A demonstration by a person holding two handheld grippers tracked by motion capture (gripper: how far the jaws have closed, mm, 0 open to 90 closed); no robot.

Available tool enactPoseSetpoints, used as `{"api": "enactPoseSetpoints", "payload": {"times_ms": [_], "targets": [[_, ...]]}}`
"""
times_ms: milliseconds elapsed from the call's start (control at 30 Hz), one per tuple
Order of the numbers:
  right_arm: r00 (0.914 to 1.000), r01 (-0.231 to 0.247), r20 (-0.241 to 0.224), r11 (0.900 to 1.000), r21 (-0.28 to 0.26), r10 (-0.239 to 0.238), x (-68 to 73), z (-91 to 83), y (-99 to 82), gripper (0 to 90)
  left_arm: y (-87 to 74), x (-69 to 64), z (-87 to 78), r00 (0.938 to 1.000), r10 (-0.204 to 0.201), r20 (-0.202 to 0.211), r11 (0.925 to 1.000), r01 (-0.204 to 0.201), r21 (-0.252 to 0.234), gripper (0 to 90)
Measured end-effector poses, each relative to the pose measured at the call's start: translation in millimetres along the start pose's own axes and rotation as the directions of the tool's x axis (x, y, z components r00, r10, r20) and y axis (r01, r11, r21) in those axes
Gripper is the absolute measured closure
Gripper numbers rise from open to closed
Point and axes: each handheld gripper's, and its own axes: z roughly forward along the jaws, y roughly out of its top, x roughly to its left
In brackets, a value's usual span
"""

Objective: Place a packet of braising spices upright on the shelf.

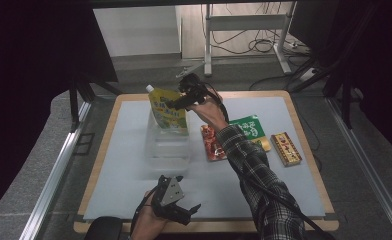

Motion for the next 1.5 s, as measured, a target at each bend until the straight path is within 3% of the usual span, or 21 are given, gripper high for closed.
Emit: {"api": "enactPoseSetpoints", "payload": {"times_ms": [233, 400, 500, 767, 1000, 1167, 1500], "targets": [[0.9999, 0.01, 0.012, 0.9998, -0.017, -0.01, 1.1, -5.9, -7.0, 0.0, 0.1, -0.5, 0.7, 1.0, 0.003, 0.003, 1.0, -0.003, 0.0, 0.0], [0.9996, -0.017, -0.021, 0.9988, -0.047, 0.016, -1.3, -14.3, -12.1, 0.0, 0.2, -1.0, 1.1, 1.0, 0.006, 0.005, 1.0, -0.006, -0.001, 0.0], [0.9994, -0.028, -0.021, 0.9993, -0.026, 0.027, -1.4, -17.8, -15.5, 0.0, 0.2, -1.2, 1.5, 0.9999, 0.008, 0.008, 1.0, -0.008, 0.001, 0.0], [0.9996, -0.014, 0.024, 0.9999, 0.004, 0.013, 0.8, -26.1, -26.7, 0.0, 0.4, -2.4, 2.3, 0.9999, 0.014, 0.011, 0.9999, -0.014, -0.001, 0.0], [0.9994, 0.012, 0.031, 0.9992, 0.039, -0.013, 0.6, -38.3, -34.3, 0.0, 0.5, -2.7, 2.5, 0.9998, 0.018, 0.012, 0.9998, -0.018, 0.0, 0.0], [0.9969, 0.027, 0.072, 0.9969, 0.074, -0.032, 0.0, -46.8, -41.5, 1.7, 0.5, -3.3, 2.9, 0.9997, 0.02, 0.013, 0.9998, -0.02, 0.001, 0.0], [0.9981, -0.009, 0.062, 0.9991, 0.042, 0.006, -4.2, -69.8, -63.1, 2.0, 0.7, -3.8, 3.4, 0.9997, 0.022, 0.013, 0.9997, -0.023, 0.001, 0.0]]}}
